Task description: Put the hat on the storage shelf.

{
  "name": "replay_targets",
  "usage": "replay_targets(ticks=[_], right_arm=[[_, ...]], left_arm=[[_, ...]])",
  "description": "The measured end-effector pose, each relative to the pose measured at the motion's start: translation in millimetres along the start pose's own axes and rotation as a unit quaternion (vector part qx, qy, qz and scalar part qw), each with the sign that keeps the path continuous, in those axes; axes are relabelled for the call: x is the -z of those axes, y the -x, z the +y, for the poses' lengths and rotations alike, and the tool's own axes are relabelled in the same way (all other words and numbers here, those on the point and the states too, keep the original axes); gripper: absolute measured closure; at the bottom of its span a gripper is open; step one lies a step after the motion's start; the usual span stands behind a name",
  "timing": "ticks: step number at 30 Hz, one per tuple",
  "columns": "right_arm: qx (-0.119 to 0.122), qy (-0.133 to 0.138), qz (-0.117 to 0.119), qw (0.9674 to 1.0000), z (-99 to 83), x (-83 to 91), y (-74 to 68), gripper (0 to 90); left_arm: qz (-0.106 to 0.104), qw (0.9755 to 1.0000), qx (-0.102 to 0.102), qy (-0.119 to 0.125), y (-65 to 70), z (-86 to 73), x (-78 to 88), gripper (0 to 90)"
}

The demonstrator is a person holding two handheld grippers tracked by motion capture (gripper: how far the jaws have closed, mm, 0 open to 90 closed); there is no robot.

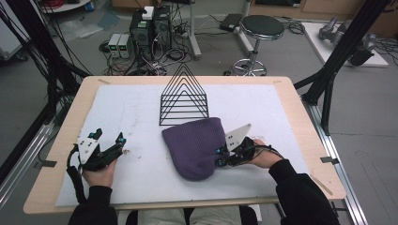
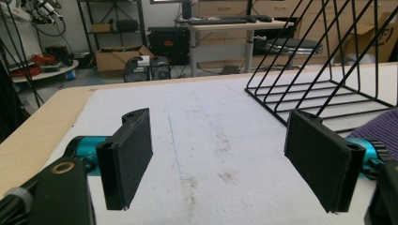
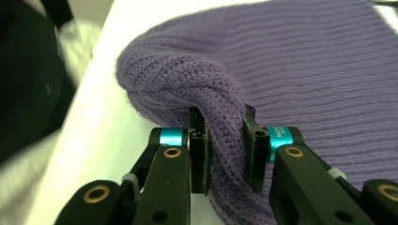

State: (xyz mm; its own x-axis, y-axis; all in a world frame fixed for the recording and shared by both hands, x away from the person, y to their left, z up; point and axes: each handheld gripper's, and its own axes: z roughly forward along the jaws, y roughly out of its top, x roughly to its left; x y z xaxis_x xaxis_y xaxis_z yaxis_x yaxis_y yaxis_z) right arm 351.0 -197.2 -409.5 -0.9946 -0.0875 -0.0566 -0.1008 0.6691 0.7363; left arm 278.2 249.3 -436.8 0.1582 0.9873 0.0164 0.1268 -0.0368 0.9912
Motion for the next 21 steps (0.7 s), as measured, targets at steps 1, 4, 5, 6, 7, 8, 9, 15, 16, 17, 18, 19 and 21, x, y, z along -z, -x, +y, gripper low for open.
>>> replay_targets(ticks=[1,4,5,6,7,8,9,15,16,17,18,19,21], right_arm=[[-0.017,0.014,-0.009,0.9997,0.7,4.7,1.4,77.4],[-0.041,0.031,-0.018,0.9985,2.8,10.2,2.3,77.5],[-0.043,0.037,-0.02,0.9982,4.0,11.6,2.1,77.5],[-0.046,0.043,-0.024,0.9977,5.5,12.3,2.1,77.5],[-0.051,0.048,-0.026,0.9972,7.2,12.9,2.1,77.5],[-0.055,0.053,-0.026,0.9967,9.2,13.8,2.0,77.5],[-0.06,0.06,-0.026,0.996,11.3,14.7,2.3,77.5],[-0.112,0.105,-0.032,0.9877,26.0,21.6,4.8,77.6],[-0.115,0.109,-0.034,0.9869,29.0,23.1,5.3,77.5],[-0.115,0.109,-0.034,0.9869,29.0,23.1,5.3,77.5],[-0.124,0.116,-0.04,0.9847,35.7,27.6,5.6,77.6],[-0.132,0.119,-0.041,0.9833,39.4,30.4,6.0,77.6],[-0.13,0.125,-0.048,0.9824,47.6,35.2,6.9,77.6]], left_arm=[[0.0,1.0,0.001,-0.001,-0.2,0.0,0.0,24.0],[0.001,1.0,0.001,-0.001,-0.2,-0.1,-0.1,24.0],[0.001,1.0,0.001,-0.001,-0.2,-0.1,-0.1,24.0],[0.0,1.0,0.0,-0.001,-0.1,0.0,-0.3,24.1],[0.0,1.0,-0.002,-0.002,0.0,0.0,-0.4,24.1],[0.002,1.0,-0.003,-0.002,0.4,0.0,-0.7,24.2],[0.002,1.0,-0.003,-0.003,0.7,0.0,-1.0,24.3],[0.001,1.0,-0.003,-0.001,0.4,0.4,-1.0,24.4],[-0.001,1.0,-0.003,0.0,0.8,0.7,-1.1,24.4],[-0.001,1.0,-0.003,0.0,0.8,0.7,-1.1,24.4],[-0.004,1.0,-0.002,0.001,1.0,1.0,-0.9,24.4],[-0.006,1.0,-0.002,0.002,1.1,1.4,-0.7,24.4],[-0.011,0.9999,-0.001,0.008,1.7,2.2,-0.4,24.4]])
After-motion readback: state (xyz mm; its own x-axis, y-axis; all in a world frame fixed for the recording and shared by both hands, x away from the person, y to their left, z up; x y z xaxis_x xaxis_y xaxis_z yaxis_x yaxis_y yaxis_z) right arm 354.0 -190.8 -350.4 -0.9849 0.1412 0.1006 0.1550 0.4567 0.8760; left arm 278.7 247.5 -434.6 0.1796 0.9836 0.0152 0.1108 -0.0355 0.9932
